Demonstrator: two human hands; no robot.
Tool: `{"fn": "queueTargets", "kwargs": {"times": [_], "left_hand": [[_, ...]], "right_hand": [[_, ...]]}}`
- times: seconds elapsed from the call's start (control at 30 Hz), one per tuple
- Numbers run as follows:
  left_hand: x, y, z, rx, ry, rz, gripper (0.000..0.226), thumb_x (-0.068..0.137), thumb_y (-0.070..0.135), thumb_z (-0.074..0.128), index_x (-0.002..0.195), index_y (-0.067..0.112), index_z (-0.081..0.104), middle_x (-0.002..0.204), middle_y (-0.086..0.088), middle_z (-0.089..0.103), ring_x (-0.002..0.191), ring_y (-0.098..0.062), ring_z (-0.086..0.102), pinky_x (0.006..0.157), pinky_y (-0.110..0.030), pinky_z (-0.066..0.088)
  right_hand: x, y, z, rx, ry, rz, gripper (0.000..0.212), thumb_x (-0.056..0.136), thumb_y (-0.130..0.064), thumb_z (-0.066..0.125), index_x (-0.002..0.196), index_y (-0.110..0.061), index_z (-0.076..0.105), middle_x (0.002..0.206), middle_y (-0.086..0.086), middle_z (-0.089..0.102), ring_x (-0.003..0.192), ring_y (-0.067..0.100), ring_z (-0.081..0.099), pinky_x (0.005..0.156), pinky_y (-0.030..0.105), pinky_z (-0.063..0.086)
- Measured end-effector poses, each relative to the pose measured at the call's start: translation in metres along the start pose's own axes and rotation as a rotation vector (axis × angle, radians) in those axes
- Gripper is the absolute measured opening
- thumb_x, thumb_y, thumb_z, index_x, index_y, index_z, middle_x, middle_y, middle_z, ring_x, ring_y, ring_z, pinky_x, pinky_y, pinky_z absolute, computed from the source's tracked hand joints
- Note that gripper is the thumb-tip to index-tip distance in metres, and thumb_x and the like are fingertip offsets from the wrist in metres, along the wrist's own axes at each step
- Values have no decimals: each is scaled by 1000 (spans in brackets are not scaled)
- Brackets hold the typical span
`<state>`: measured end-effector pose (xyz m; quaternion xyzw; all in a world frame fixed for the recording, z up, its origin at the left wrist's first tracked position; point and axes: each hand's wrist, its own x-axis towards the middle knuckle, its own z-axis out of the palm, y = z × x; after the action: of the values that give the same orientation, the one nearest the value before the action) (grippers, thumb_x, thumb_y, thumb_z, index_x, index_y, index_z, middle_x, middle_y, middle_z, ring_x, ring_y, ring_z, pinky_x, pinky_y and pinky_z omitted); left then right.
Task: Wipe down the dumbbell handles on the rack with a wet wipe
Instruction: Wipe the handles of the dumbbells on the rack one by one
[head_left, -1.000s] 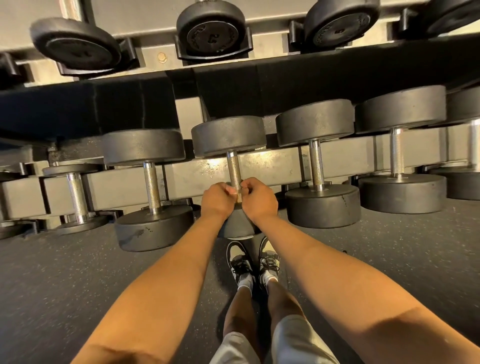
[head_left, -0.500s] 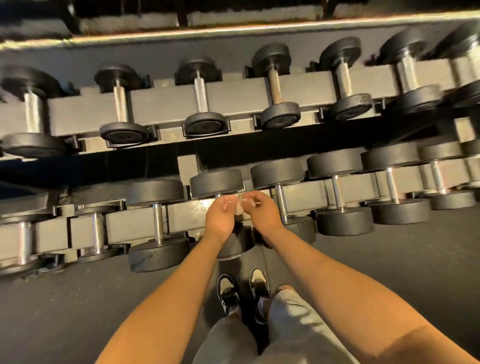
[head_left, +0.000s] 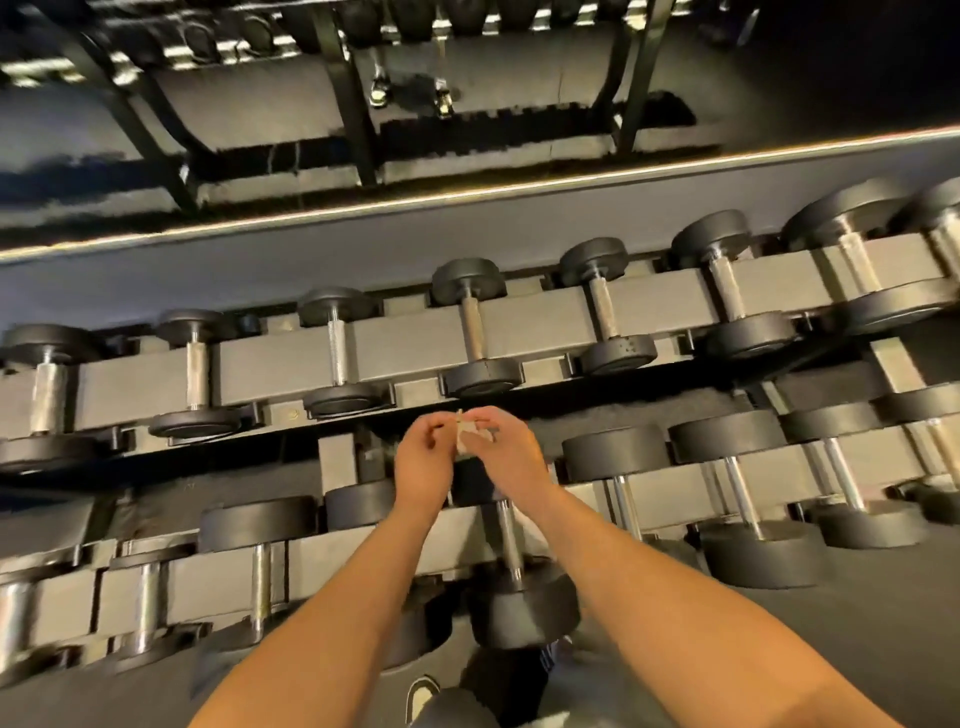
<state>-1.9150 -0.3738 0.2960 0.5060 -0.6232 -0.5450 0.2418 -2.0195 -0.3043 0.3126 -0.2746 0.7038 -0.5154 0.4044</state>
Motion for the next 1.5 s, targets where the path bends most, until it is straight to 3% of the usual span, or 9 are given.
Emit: {"fn": "queueTargets", "kwargs": {"times": [0.17, 0.37, 0.6, 0.73, 0.9, 1.03, 1.17, 1.33, 1.5], "left_hand": [[40, 28, 46, 54, 59, 72, 20, 102, 8, 50, 110, 13, 68, 103, 2, 69, 93, -4, 63, 85, -21, 47], [81, 27, 70, 245, 113, 69, 33, 101, 1, 49, 130, 8, 63, 124, -5, 66, 113, -14, 59, 99, -21, 42], [95, 17, 71, 222, 167, 53, 39, 98, -4, 46, 120, 21, 67, 109, 4, 71, 102, 0, 65, 95, -23, 53], [96, 9, 71, 293, 146, 87, 36, 101, 2, 47, 130, 14, 64, 117, 1, 70, 110, -8, 64, 101, -34, 52], [79, 6, 74, 337, 171, 73, 40, 102, 0, 50, 139, 14, 56, 123, 17, 57, 113, 22, 49, 101, -4, 36], [73, 3, 75, 309, 129, 69, 38, 104, 7, 47, 139, 22, 51, 128, -2, 62, 118, -16, 60, 106, -43, 49], [67, 8, 79, 136, 165, 57, 44, 106, 5, 43, 143, 28, 49, 142, -1, 55, 132, -10, 51, 118, -45, 38], [71, 12, 91, 365, 69, 214, 41, 109, 26, 40, 150, 28, 45, 155, 9, 42, 147, -9, 33, 123, -41, 28], [82, 4, 94, 471, 73, 320, 43, 103, 12, 52, 145, 17, 54, 146, -2, 54, 140, -17, 43, 120, -39, 34]], "right_hand": [[61, -15, -43, -183, 35, -77, 23, 92, -2, 61, 103, -18, 73, 106, -1, 67, 93, 7, 60, 79, 4, 41], [117, -20, -59, -276, 117, -100, 24, 94, -6, 61, 114, -16, 71, 111, 0, 59, 100, 11, 56, 78, 0, 37], [140, 0, -38, -550, -82, -208, 21, 91, -22, 68, 111, -25, 72, 108, -3, 58, 103, 17, 39, 90, 31, 35], [147, 7, -58, -363, -135, -143, 16, 91, -21, 69, 106, -26, 74, 102, -8, 56, 102, 15, 48, 91, 31, 42], [140, 6, -64, -175, 63, -16, 17, 96, -14, 62, 108, -18, 74, 109, 0, 56, 94, 9, 57, 92, 20, 46], [125, 5, -54, -122, 78, -2, 28, 97, -18, 64, 124, -16, 68, 118, -1, 47, 102, 8, 54, 96, 16, 45], [111, 2, -44, -110, -59, -55, 36, 99, -22, 61, 135, -15, 61, 119, -7, 46, 111, 7, 53, 101, 17, 44], [117, 1, -69, -64, -179, -24, 33, 104, -22, 51, 135, -22, 61, 128, -5, 61, 115, 5, 57, 98, 16, 43], [120, 8, -66, -136, 27, -67, 30, 102, -11, 51, 129, -17, 63, 128, -3, 55, 116, 8, 54, 105, 24, 45]]}}
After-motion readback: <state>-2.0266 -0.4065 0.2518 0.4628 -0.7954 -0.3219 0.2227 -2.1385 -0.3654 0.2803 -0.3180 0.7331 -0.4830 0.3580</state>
